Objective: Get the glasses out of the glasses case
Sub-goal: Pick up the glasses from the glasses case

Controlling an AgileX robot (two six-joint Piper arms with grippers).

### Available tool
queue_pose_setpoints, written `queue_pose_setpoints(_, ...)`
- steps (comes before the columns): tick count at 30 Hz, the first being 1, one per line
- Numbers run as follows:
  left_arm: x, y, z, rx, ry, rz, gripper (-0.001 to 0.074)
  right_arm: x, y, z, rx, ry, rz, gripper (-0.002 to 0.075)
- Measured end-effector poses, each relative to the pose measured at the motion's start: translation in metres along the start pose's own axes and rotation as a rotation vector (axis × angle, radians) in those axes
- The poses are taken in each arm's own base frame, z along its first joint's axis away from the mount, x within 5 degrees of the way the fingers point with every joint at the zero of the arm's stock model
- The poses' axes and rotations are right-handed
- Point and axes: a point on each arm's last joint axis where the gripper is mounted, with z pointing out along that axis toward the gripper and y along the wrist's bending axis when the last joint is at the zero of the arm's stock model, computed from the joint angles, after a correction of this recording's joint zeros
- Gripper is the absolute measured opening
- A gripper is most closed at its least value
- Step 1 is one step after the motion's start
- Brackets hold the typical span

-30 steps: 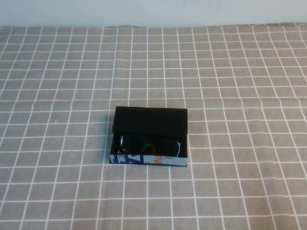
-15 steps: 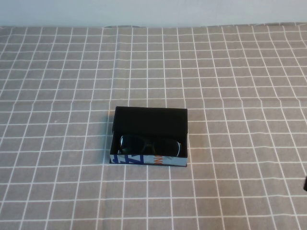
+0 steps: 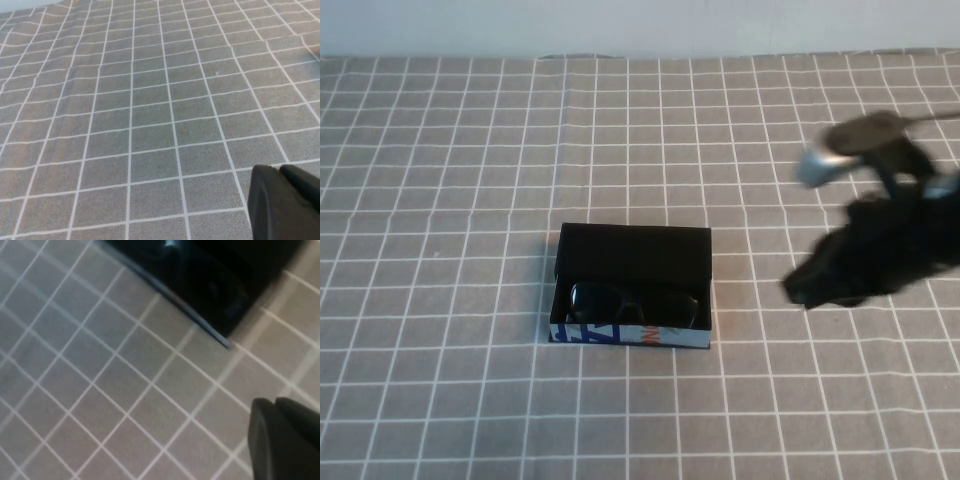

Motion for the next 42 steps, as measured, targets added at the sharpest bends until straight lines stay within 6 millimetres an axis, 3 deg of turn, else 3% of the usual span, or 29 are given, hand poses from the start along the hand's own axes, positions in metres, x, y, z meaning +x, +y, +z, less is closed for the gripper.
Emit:
queue_pose_setpoints(4,0.0,0.0,0.0,0.0,0.0,0.0,-0.0004,-0.034,0.03,0.033,-0.029,0.069,-0.296,-0.0018)
queue_pose_setpoints(9,0.0,0.0,0.0,0.0,0.0,0.0,-0.0004,-0.059,0.054,0.077,-0.091,0.135,-0.591,0.0019)
queue_pose_setpoints(16,0.0,0.0,0.0,0.0,0.0,0.0,-0.0004,-0.087,0.052,0.125,-0.116,0.163,-0.729,0.0286)
queue_pose_setpoints(21,0.0,0.0,0.0,0.0,0.0,0.0,-0.0004,-0.096,0.046,0.151,-0.119,0.188,-0.779,0.0347)
queue_pose_setpoints(31,0.0,0.0,0.0,0.0,0.0,0.0,-0.0004,-0.097,0.037,0.179,-0.104,0.232,-0.804,0.0355)
queue_pose_setpoints(42,0.0,0.0,0.0,0.0,0.0,0.0,-0.0004,-0.096,0.032,0.188,-0.078,0.226,-0.813,0.0337)
